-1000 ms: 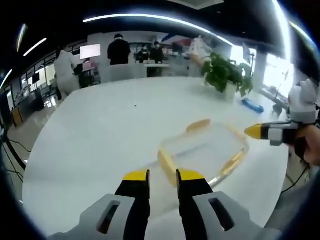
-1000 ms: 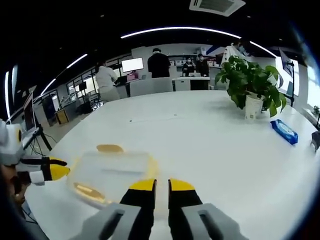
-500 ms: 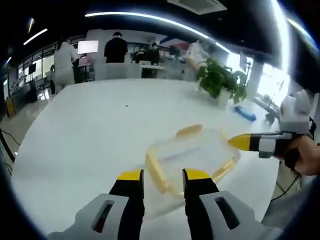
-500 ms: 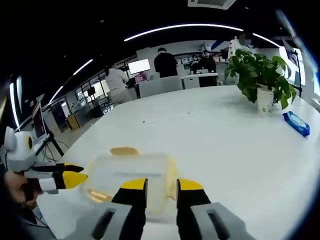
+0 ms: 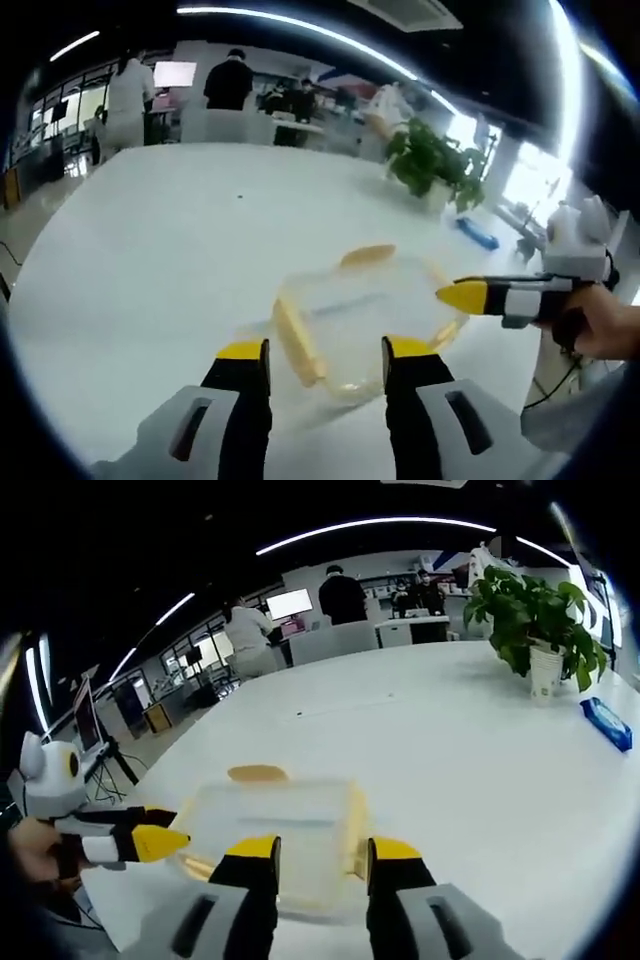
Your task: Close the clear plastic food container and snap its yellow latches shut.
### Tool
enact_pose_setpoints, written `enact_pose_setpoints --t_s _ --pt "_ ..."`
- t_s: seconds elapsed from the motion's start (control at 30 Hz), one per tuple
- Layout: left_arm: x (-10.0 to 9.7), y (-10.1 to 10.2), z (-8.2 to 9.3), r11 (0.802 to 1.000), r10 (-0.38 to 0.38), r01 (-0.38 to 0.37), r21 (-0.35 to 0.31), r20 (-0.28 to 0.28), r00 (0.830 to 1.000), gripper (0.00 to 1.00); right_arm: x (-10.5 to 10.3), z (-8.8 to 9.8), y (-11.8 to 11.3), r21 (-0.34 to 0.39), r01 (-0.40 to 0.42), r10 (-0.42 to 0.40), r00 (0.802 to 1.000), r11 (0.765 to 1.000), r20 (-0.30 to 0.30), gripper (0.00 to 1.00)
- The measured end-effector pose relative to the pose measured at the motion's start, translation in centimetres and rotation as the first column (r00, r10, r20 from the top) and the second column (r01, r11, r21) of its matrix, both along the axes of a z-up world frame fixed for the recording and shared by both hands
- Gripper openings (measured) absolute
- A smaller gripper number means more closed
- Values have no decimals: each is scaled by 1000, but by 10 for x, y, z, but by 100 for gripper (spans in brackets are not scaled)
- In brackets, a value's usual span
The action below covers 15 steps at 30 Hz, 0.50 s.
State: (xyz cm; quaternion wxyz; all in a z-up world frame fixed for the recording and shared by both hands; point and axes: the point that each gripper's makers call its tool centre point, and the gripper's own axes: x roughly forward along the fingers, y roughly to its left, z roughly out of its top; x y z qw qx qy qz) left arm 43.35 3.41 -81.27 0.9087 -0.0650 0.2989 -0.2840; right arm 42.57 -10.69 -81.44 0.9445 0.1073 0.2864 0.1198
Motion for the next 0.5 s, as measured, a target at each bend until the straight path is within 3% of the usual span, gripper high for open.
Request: enact_pose_setpoints --t_s 0.5 --pt "2 -4 -4 996 26 -29 -79 -39 999 41 6 -3 3 43 5 -5 1000 999 -21 36"
